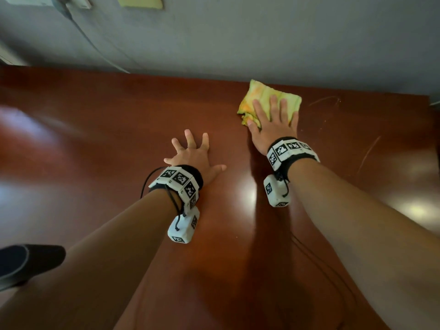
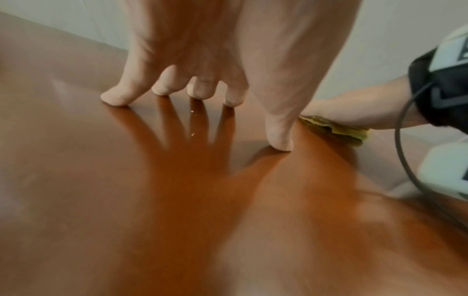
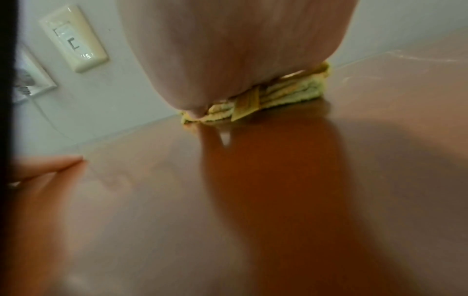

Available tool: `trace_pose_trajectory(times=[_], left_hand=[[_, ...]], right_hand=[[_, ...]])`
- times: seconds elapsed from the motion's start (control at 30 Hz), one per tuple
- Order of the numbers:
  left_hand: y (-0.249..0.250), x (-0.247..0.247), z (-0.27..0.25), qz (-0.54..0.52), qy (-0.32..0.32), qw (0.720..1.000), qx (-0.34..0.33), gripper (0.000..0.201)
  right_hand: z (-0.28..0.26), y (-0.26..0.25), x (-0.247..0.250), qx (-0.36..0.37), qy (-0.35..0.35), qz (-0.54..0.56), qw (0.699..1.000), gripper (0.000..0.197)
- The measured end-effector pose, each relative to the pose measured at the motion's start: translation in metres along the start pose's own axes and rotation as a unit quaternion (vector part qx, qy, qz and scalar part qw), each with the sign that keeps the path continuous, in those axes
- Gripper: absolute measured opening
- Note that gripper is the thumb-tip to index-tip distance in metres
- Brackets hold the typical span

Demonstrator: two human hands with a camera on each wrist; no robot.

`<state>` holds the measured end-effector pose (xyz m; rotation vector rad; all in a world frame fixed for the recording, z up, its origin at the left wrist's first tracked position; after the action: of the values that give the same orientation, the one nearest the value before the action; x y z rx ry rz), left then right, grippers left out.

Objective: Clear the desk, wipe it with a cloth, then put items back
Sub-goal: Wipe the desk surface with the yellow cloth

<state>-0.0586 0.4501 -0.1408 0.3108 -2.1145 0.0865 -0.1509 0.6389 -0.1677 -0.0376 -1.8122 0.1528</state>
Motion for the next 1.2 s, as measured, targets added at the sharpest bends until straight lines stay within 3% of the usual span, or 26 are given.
trace_pose_trajectory(times=[0.13, 0.37, 0.53, 0.77, 0.9, 1.07, 1.2], left_hand=[[0.000, 0.000, -0.001, 0.003, -0.006, 1.000, -0.002, 0.103], [0.003, 0.001, 0.000, 0.006, -0.022, 1.000, -0.001, 0.095], [0.002, -0.001, -0.001, 0.012, -0.017, 1.000, -0.008, 0.097], [0.000, 0.000, -0.001, 0.029, -0.017, 0.999, -0.019, 0.102], [0.004, 0.003, -0.002, 0.023, -0.028, 0.999, -0.013, 0.102], [0.021, 0.006, -0.005, 0.049, -0.030, 0.998, -0.003, 0.108], [0.054, 0.011, -0.003, 0.041, -0.002, 0.998, -0.045, 0.102]], right_hand=[[-0.008, -0.030, -0.004, -0.051, -0.007, 0.016, 0.999, 0.061], [-0.031, -0.093, -0.019, 0.025, -0.003, 0.034, 0.999, 0.059], [-0.029, -0.072, -0.018, 0.025, 0.010, 0.038, 0.999, 0.059], [-0.028, 0.027, -0.005, -0.142, 0.026, 0.024, 0.989, 0.061], [-0.026, 0.014, -0.001, -0.188, 0.019, 0.043, 0.981, 0.061], [-0.031, -0.036, -0.010, -0.075, 0.024, 0.036, 0.996, 0.063], [-0.028, -0.034, -0.013, -0.053, 0.017, 0.035, 0.998, 0.062]])
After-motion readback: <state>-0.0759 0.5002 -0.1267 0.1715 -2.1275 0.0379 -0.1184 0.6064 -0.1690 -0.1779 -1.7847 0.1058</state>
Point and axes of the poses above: each hand's wrist, its own z-axis towards the middle knuckle, its own x-axis out of the back of the hand, y = z × x, the point moved 2 cm from there along z, towards the middle knuckle, and after that the axes turned 7 degrees about y, right-handed, at the moved point
